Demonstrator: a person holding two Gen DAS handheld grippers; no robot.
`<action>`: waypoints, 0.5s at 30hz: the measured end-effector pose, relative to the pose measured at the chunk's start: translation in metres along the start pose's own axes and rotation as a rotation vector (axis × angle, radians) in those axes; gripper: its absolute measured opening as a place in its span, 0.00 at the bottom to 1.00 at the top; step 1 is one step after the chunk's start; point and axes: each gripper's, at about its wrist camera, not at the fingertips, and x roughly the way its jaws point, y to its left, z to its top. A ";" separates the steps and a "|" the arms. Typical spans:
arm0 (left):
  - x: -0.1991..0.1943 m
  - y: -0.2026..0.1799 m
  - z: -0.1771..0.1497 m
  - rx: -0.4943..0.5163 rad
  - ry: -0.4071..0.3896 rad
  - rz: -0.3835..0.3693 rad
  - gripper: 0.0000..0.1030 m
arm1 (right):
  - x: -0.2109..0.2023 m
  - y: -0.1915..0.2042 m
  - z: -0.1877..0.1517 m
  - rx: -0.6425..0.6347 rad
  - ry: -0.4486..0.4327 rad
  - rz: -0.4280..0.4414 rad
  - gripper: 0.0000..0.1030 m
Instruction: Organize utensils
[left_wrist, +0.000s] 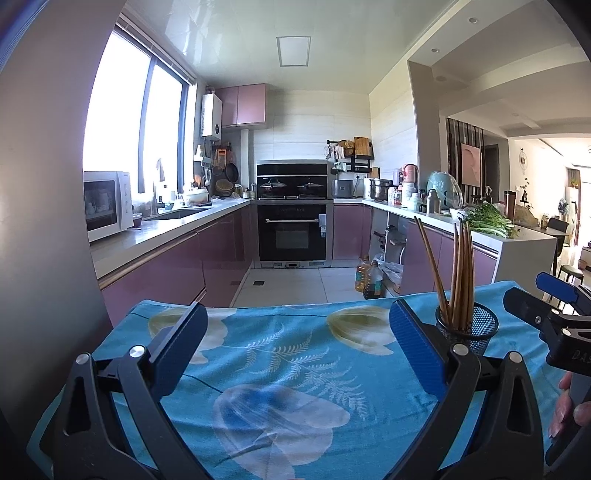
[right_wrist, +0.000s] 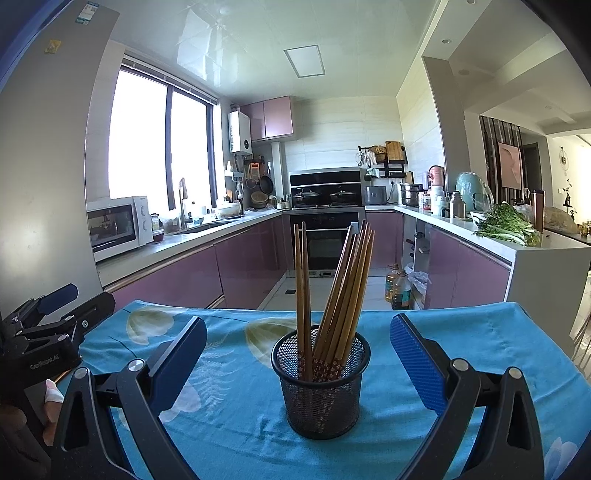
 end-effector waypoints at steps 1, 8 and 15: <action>0.000 -0.001 0.000 0.001 0.000 0.000 0.94 | 0.000 0.000 0.000 0.000 -0.002 -0.002 0.93; 0.000 0.000 -0.001 -0.002 0.001 -0.001 0.94 | -0.002 -0.002 -0.001 0.004 -0.013 -0.012 0.93; 0.000 0.000 -0.001 -0.003 -0.001 -0.001 0.94 | -0.002 -0.002 -0.001 0.004 -0.018 -0.008 0.93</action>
